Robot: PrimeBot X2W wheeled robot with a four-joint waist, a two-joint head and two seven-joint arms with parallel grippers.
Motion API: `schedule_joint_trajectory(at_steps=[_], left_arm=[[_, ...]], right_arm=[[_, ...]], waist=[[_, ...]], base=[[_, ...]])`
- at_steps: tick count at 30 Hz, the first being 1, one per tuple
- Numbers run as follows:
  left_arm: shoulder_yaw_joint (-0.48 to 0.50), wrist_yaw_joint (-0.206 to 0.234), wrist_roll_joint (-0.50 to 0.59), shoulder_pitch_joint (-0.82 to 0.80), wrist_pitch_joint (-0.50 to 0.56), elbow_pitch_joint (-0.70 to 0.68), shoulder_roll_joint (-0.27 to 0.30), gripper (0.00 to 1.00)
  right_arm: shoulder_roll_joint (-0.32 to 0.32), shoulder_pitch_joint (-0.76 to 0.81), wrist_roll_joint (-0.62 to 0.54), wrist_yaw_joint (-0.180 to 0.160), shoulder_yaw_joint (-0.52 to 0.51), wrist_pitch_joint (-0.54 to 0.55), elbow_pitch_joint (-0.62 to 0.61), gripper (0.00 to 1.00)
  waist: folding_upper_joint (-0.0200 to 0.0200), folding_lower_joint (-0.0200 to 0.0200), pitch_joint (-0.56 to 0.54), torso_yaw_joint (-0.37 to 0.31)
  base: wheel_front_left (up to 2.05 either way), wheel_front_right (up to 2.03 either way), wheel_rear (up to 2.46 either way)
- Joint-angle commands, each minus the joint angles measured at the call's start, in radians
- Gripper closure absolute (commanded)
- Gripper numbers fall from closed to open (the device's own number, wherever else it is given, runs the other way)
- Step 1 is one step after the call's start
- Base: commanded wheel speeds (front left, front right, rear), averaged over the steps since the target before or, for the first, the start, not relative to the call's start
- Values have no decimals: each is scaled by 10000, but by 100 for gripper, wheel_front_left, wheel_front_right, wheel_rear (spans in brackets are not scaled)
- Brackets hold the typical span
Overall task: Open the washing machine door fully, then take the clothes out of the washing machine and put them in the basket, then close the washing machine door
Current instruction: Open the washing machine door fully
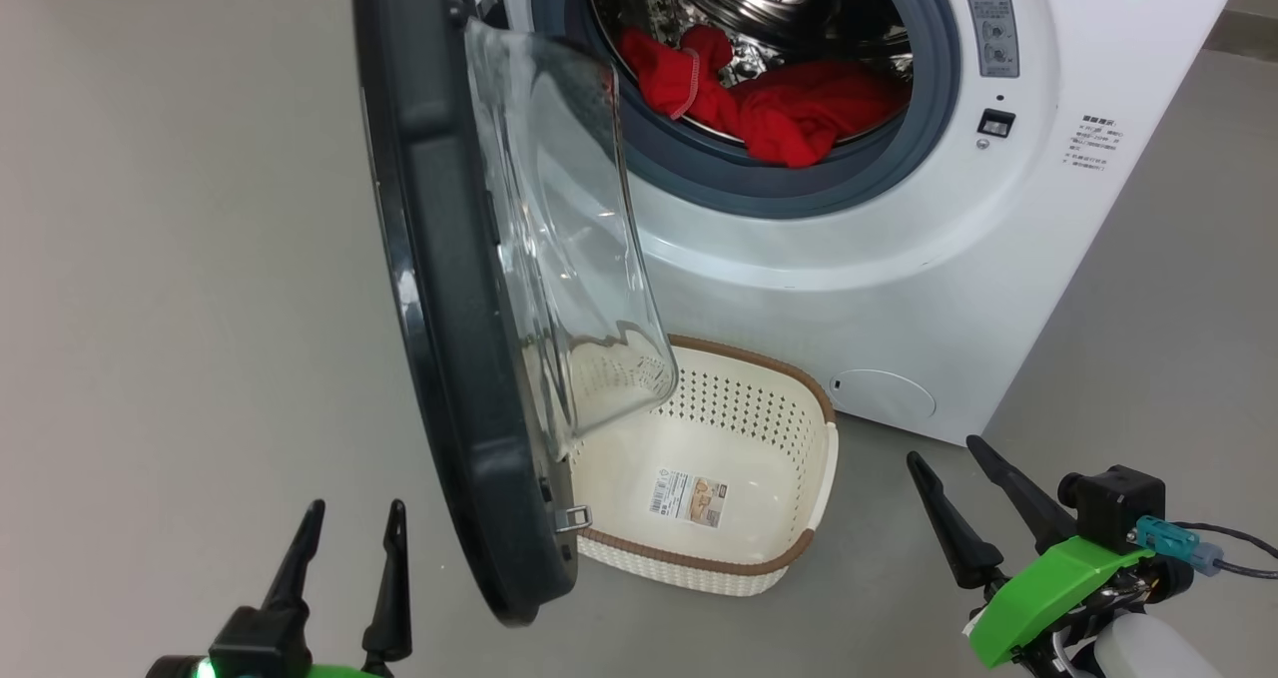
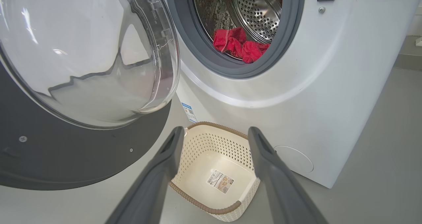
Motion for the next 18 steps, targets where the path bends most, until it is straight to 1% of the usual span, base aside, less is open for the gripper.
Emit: schedule_joint_trajectory(at_steps=[1, 8, 9, 10, 11, 15, 18], left_arm=[[305, 67, -57, -93, -122, -281, 152, 0], [396, 135, -360, -4, -122, -312, 152, 0], [443, 150, -434, 20, -122, -328, 152, 22], [505, 163, -476, 20, -122, -366, 152, 64], [584, 172, -600, 5, -122, -461, 152, 100], [980, 219, -1115, -163, -122, -1306, 152, 100], [1172, 240, -1355, -354, -122, -2419, 152, 100]], right_arm=[[-51, 98, -148, 16, 75, -121, -258, 0], [97, 286, -406, 16, -154, -121, -417, 0], [121, 311, -393, 16, -168, -121, -414, 0], [130, 328, -382, 16, -178, -121, -411, 0], [135, 341, -381, 16, -179, -121, -407, 0], [149, 385, -393, 16, -189, -121, -387, 0], [163, 435, -410, 16, -199, -122, -370, 0]], waist=[[0, 0, -3, 10], [0, 0, -160, -11], [0, 0, -184, -20], [0, 0, -205, -20], [0, 0, -223, -18], [0, 0, -275, -1], [0, 0, -329, 5]], base=[[0, 0, 0], [0, 0, 0], [0, 0, 0], [0, 0, 0], [0, 0, 0], [0, 0, 0], [0, 0, 0]])
